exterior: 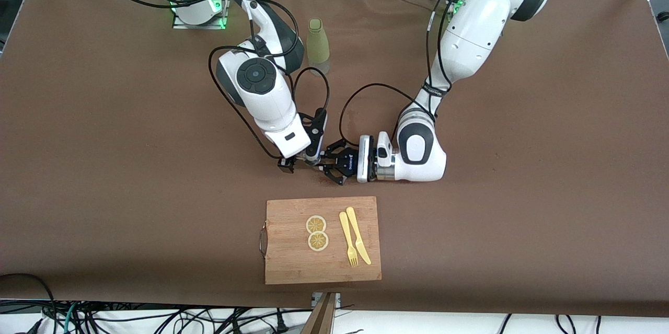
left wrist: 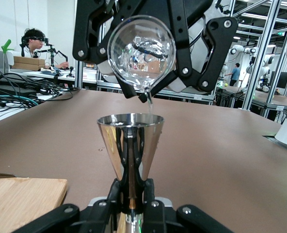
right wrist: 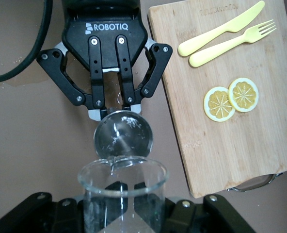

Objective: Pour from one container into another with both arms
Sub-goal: 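Tilt the glass cup with the right gripper, pouring into the jigger, then lower the glass cup with the right gripper while the left gripper lowers the jigger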

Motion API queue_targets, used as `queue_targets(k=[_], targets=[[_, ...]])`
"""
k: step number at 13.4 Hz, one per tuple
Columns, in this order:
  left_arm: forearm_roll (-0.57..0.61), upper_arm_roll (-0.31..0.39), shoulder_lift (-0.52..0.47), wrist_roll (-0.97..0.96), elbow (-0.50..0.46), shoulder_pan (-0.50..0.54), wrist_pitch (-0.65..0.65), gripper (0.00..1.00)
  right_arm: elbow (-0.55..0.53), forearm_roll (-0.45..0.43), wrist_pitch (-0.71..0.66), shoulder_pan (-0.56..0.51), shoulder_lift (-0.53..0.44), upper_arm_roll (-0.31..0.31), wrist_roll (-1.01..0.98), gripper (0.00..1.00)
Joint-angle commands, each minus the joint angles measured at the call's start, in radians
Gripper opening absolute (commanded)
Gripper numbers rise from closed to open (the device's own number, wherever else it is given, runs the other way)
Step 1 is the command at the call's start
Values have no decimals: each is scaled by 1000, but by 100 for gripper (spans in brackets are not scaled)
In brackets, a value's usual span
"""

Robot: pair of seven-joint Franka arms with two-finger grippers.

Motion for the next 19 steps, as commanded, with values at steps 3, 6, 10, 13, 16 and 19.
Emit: queue_targets(k=[3,6,10,13,16,19], targets=[[-36,2,13,60,24,-8,17,0,-30,78,7,-5,-48,-9,7,0],[-37,2,11,60,24,-8,15,0,-32,144,10,-24,-67,-9,-8,0],[-42,2,10,115,13,20,4,0,-32,300,14,-54,-83,-9,-95,0],[-37,4,-1,161,-16,77,-54,0,-38,457,2,-131,-94,-9,-289,0],[-31,12,-2,237,-59,173,-176,0,-41,555,-24,-195,-94,-9,-440,0],[53,21,-4,281,-87,294,-275,0,-41,665,-88,-278,-86,-9,-598,0]])
